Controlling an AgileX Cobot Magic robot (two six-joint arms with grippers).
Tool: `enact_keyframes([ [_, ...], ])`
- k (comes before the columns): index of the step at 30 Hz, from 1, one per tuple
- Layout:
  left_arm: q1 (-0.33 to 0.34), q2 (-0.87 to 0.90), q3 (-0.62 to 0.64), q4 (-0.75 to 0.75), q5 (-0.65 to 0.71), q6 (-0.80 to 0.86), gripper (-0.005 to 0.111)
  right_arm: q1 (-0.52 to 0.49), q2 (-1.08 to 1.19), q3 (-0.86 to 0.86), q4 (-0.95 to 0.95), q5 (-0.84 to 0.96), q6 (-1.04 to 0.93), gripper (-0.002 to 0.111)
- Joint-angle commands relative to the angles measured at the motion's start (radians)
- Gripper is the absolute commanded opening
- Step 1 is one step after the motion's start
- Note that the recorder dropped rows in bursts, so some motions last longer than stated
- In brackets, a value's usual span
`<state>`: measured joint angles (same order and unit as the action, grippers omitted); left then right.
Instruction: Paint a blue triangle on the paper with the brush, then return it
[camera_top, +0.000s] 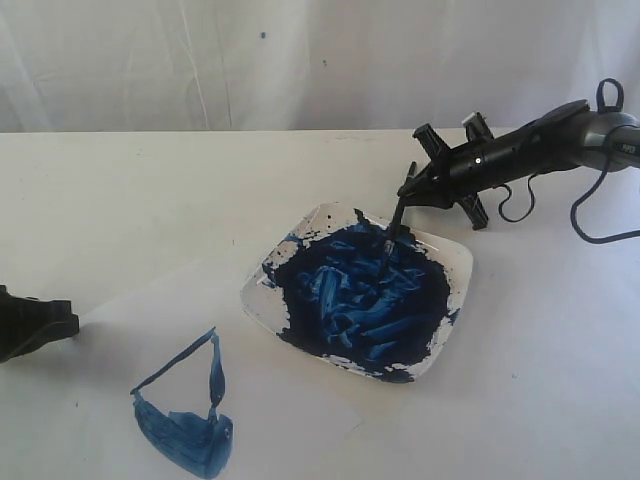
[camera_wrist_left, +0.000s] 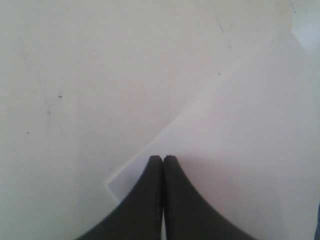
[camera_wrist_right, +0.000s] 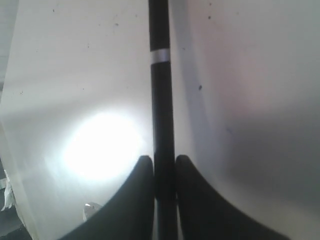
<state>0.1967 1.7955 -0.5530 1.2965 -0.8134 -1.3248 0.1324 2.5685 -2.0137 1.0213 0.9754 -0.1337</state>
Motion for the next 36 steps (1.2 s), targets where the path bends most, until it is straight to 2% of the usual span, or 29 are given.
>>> enact_keyframes([
  [1,0.0,0.01,0.005,0.009,0.128,0.006,0.0,0.0,0.045,0.021,-0.077,0.027,-0.013,0.009],
  [8,0.0,0.01,0.005,0.009,0.128,0.006,0.0,0.0,0.025,0.021,-0.072,0.034,-0.045,0.003],
  [17,0.0,0.01,0.005,0.009,0.128,0.006,0.0,0.005,0.005,0.021,-0.072,0.075,-0.075,0.003],
  [36,0.0,0.01,0.005,0.009,0.128,0.006,0.0,0.046,-0.075,0.021,-0.076,0.038,-0.13,0.002],
])
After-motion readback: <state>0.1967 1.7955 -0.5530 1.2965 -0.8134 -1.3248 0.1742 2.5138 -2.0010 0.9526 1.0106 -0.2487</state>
